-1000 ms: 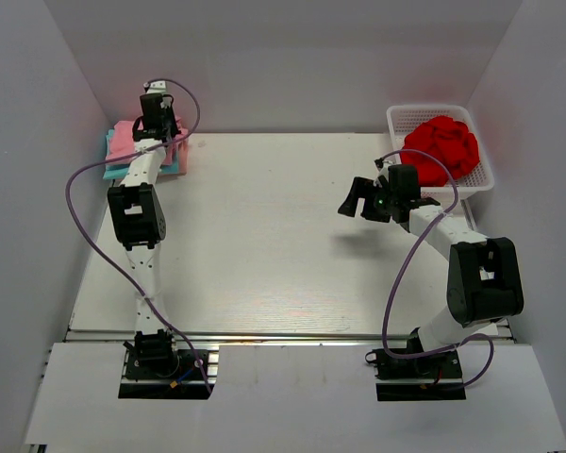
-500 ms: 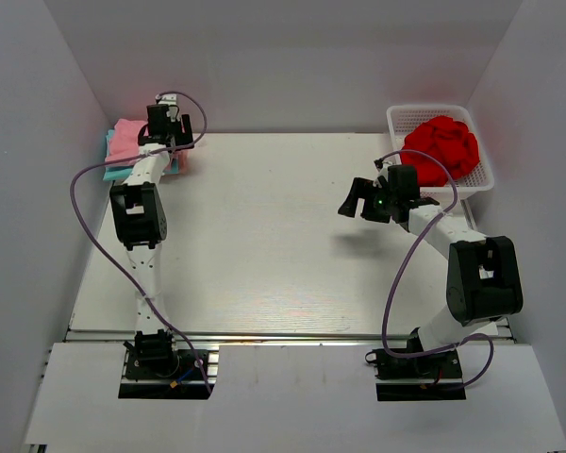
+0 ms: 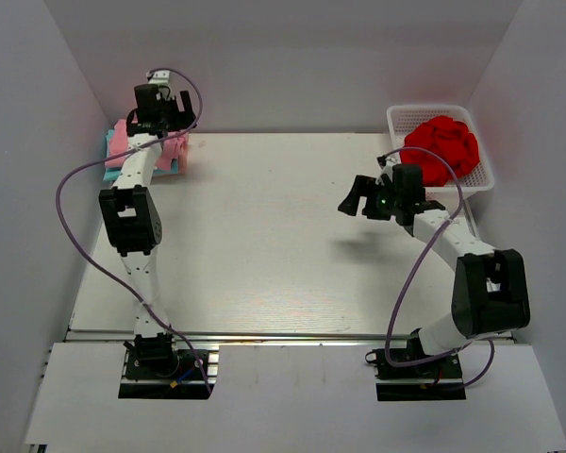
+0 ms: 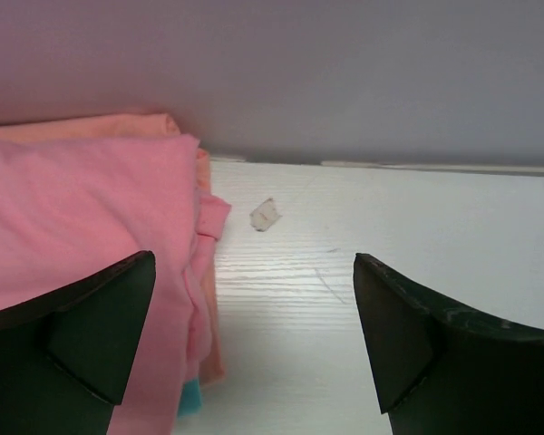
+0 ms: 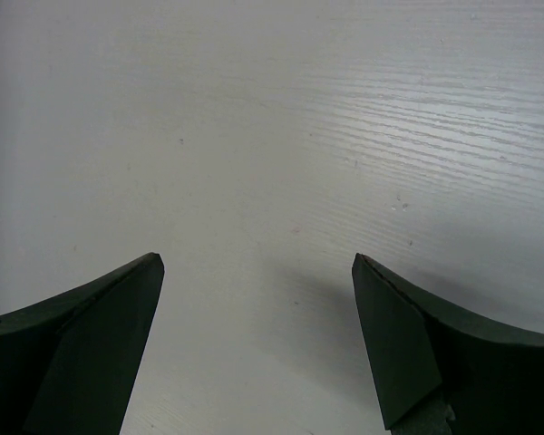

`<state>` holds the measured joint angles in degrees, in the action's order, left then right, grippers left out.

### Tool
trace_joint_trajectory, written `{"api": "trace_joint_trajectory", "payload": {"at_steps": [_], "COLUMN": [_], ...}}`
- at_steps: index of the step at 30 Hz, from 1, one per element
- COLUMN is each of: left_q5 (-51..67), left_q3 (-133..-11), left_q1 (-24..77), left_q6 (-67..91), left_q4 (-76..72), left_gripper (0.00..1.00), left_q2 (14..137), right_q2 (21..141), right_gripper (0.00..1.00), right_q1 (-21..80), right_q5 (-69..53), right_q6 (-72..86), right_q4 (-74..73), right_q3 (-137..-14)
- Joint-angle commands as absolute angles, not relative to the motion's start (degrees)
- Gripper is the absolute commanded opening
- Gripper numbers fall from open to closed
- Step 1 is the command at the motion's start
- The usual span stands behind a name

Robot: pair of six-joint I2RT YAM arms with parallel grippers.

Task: Fold and stack the t-shirts
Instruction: Put the neatly folded tshirt into the corner of the board with the left arm

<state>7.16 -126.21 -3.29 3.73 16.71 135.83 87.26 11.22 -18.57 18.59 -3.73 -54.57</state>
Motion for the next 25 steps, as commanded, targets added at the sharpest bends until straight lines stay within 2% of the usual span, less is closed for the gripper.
{"api": "trace_joint_trajectory", "payload": {"at_steps": [1,3,9,12,15,19,22,25], "left_q5": [13.33,15.64,17.84,14.52,10.65,8.96,8.00,12.82], "left_q3": [-122.73,-117.54,-74.36,-60.88,-52.24,-50.20,-46.85,-45.62], "left_q1": [-1.94,-1.93,3.68,7.19,8.52,9.05,9.67,9.67], "left_q6": [5.62,7.46,11.78,13.27,14.50,11.78,12.30,12.30], "left_q4": [20.29,21.79,11.09,10.37,10.98,13.97,10.91,9.49], "left_gripper": [1.00,1.00,1.00,1.00,1.00,1.00,1.00,1.00], "left_q2": [122.18,115.62,92.76,81.06,70.42,60.33,56.09,55.20], "right_q2": [82.27,80.43,72.52,68.47,63.74,60.56,59.59,58.28], "right_gripper": [0.90,0.90,0.90,0.90,0.90,0.90,0.90,0.90], "right_q1": [10.99,10.90,10.99,10.90,10.98,10.99,10.81,10.99], "right_q5": [-20.83,-20.83,-20.65,-19.43,-18.72,-17.93,-18.11,-18.46], "right_q6": [18.19,18.72,20.83,20.83,22.06,23.11,23.64,22.94], "right_q4": [1.38,3.06,7.72,8.78,11.76,18.43,20.21,21.27], "right_q3": [-52.74,-50.28,-41.59,-38.51,-35.26,-28.67,-27.60,-26.11]}}
